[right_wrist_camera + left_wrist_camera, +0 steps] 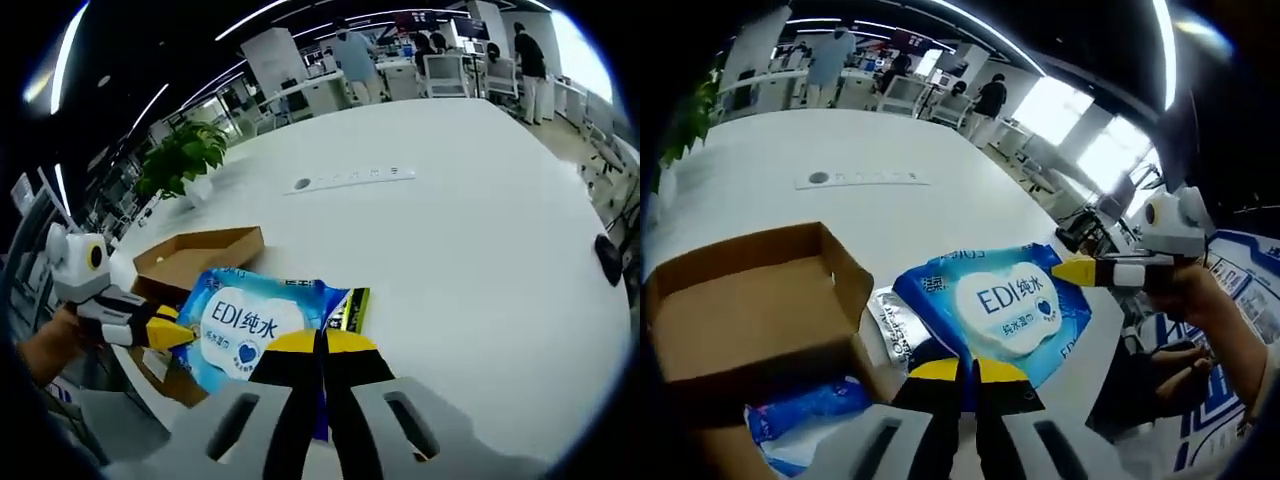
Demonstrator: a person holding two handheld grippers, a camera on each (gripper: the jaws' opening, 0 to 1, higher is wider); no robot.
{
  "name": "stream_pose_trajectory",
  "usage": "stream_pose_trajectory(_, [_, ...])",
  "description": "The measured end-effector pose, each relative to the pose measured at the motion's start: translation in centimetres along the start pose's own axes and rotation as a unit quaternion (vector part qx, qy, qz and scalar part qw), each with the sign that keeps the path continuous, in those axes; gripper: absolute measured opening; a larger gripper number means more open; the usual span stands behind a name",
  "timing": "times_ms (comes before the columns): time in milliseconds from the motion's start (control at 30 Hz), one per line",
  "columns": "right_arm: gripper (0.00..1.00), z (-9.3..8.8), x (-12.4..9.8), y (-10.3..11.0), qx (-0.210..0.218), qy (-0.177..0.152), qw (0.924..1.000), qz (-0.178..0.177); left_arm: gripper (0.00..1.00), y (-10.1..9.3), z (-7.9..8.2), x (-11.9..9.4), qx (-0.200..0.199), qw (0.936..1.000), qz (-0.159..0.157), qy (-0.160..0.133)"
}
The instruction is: Operate the shoe box by opening the lid, removing the specified soft item, and placing it in the target area until the item is outside and the box remains undamaged.
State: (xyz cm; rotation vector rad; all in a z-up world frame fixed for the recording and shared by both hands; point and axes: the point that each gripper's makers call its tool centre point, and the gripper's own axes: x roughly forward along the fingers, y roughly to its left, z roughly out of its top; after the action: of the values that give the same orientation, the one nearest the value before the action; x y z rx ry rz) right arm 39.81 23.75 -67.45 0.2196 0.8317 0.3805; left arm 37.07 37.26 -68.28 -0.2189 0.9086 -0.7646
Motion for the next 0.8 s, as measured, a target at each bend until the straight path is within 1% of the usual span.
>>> stream_pose_trajectory(300, [0.0,-0.3,1.8,-1.5,0.008,0.007,0.9999,-0.007,0.02,0.8,0.3,1.6,0.001,0.9999,0.009,0.006])
stream_pose_trajectory(533, [0.0,-0.6,3.4,-2.1,0.013,0.011,0.9998,-0.008,0.02,1.5,0.6,2.1,0.001,0.9998,0.018,0.005])
stream_pose_trajectory(733, [0.0,-1.1,5.3,-2.2,0.009,0.022,0.9997,-0.007,0.02,2.2,0.7,2.2,0.02,0.9992,0.035,0.009])
stream_pose_trajectory(800, [0.0,-1.3,5.9,-2.2,0.008,0.025,0.9996,-0.006,0.02,2.4,0.7,2.2,0.019,0.9991,0.037,0.01])
